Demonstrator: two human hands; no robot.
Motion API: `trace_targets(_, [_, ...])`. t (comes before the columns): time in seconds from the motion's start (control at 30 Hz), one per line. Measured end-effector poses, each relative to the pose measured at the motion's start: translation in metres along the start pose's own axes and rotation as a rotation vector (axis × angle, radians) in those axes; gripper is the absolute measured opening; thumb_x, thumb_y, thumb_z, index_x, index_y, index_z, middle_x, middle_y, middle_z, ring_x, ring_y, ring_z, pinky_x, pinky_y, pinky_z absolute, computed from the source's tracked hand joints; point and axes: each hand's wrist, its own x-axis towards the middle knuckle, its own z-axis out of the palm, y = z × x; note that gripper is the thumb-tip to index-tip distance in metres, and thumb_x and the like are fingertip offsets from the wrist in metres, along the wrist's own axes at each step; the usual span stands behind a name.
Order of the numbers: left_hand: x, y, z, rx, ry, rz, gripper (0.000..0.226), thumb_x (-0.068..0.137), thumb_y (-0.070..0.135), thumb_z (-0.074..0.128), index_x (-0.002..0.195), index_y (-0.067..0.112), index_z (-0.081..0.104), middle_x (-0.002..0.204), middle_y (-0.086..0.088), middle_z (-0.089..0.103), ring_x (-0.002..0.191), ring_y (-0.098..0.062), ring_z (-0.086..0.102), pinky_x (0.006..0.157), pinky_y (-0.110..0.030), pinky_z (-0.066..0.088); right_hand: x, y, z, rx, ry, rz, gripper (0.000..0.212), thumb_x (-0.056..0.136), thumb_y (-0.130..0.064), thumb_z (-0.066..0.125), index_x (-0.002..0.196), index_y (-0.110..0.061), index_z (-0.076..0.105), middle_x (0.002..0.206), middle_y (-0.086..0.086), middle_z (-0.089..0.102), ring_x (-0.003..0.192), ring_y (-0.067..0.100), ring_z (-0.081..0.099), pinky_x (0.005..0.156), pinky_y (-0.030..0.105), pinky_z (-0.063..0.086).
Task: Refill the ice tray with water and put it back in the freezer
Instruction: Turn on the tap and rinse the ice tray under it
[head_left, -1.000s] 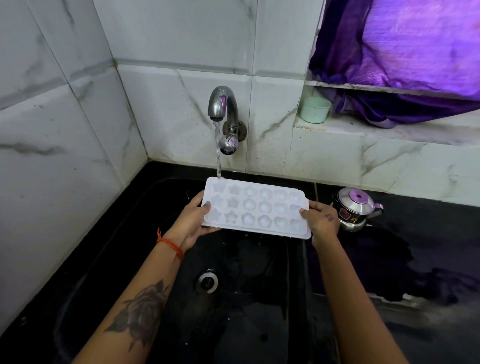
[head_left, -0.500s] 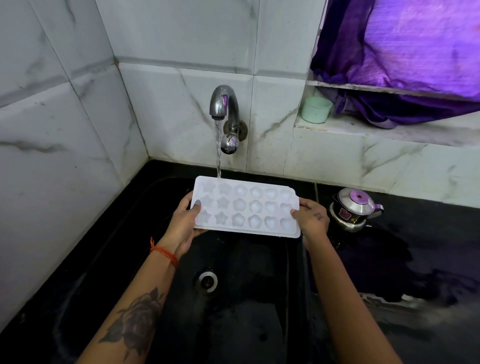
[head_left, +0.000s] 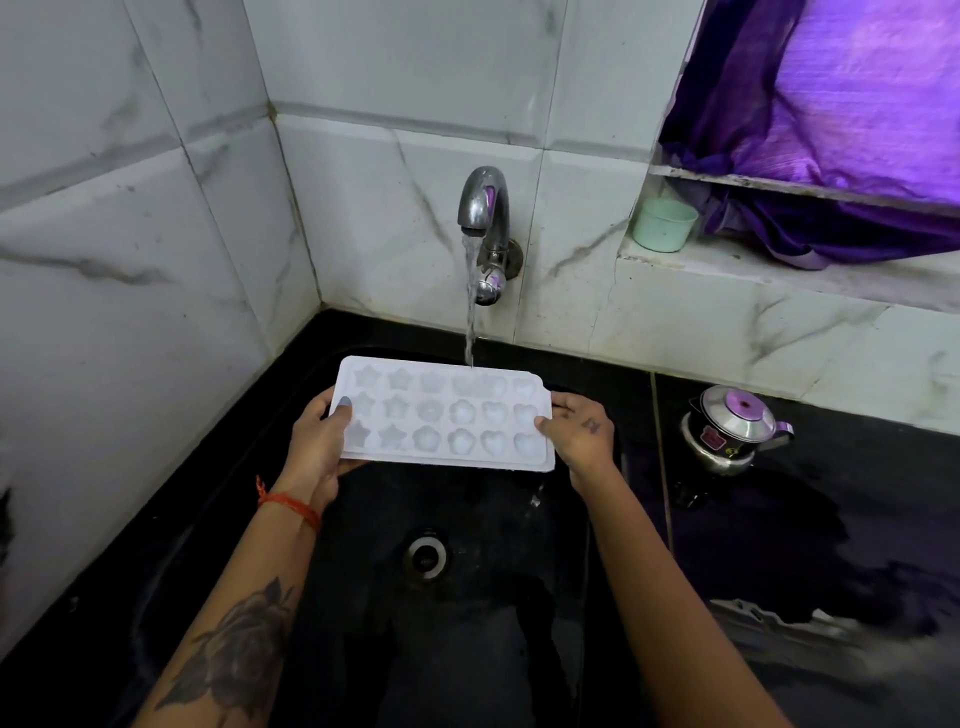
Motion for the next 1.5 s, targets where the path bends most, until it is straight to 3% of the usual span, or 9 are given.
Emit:
trace_targets(0.2, [0.009, 0.006, -0.019, -0.020, 0.062, 0.037, 0.028, 0.099, 0.020, 0.044, 0.126, 0.018, 0.052, 0.111, -0.004, 0.059, 0.083, -0.018, 0.060, 0.059, -0.034, 0.048, -0.006, -0.012, 0.018, -0.133, -0.075, -0.048, 0.030, 0.083, -0.005, 0.063, 0.112, -0.012, 0.066, 0.094, 0.000, 0.067, 0.092, 0.019, 0.065, 0.077, 0.029, 0.054])
trace_targets(0.4, [0.016, 0.010, -0.035, -0.051, 0.104, 0.069, 0.031, 0.099, 0.021, 0.045, 0.129, 0.016, 0.051, 0.110, -0.004, 0.059, 0.079, -0.015, 0.059, 0.061, -0.033, 0.048, -0.005, -0.025, 0.033, -0.206, -0.130, -0.107, 0.038, 0.081, -0.007, 0.067, 0.119, -0.013, 0.064, 0.110, 0.006, 0.068, 0.100, 0.021, 0.065, 0.086, 0.033, 0.054])
trace_targets(0.97, [0.024, 0.001, -0.025, -0.136, 0.133, 0.002, 0.034, 0.100, 0.023, 0.042, 0.133, 0.016, 0.048, 0.117, -0.005, 0.058, 0.104, -0.024, 0.056, 0.084, -0.046, 0.048, 0.009, -0.061, 0.028, -0.108, -0.114, -0.166, 0.041, 0.075, -0.003, 0.073, 0.115, -0.012, 0.068, 0.105, 0.007, 0.071, 0.098, 0.020, 0.066, 0.091, 0.035, 0.053])
trace_targets(1.3, [0.018, -0.008, 0.006, -0.078, 0.039, -0.075, 0.032, 0.101, 0.024, 0.040, 0.129, 0.012, 0.049, 0.125, -0.012, 0.057, 0.104, -0.027, 0.057, 0.084, -0.045, 0.048, 0.021, -0.051, -0.001, -0.120, -0.031, -0.128, 0.038, 0.075, -0.007, 0.072, 0.112, -0.015, 0.070, 0.099, 0.004, 0.073, 0.094, 0.019, 0.068, 0.088, 0.033, 0.054])
trace_targets(1.5, [0.010, -0.007, 0.031, -0.056, -0.005, -0.041, 0.031, 0.102, 0.022, 0.036, 0.129, 0.010, 0.045, 0.113, -0.008, 0.057, 0.095, -0.025, 0.058, 0.069, -0.042, 0.049, 0.025, -0.035, -0.016, -0.212, 0.033, -0.037, 0.033, 0.081, -0.019, 0.072, 0.114, -0.013, 0.068, 0.108, 0.006, 0.070, 0.097, 0.022, 0.066, 0.078, 0.024, 0.050])
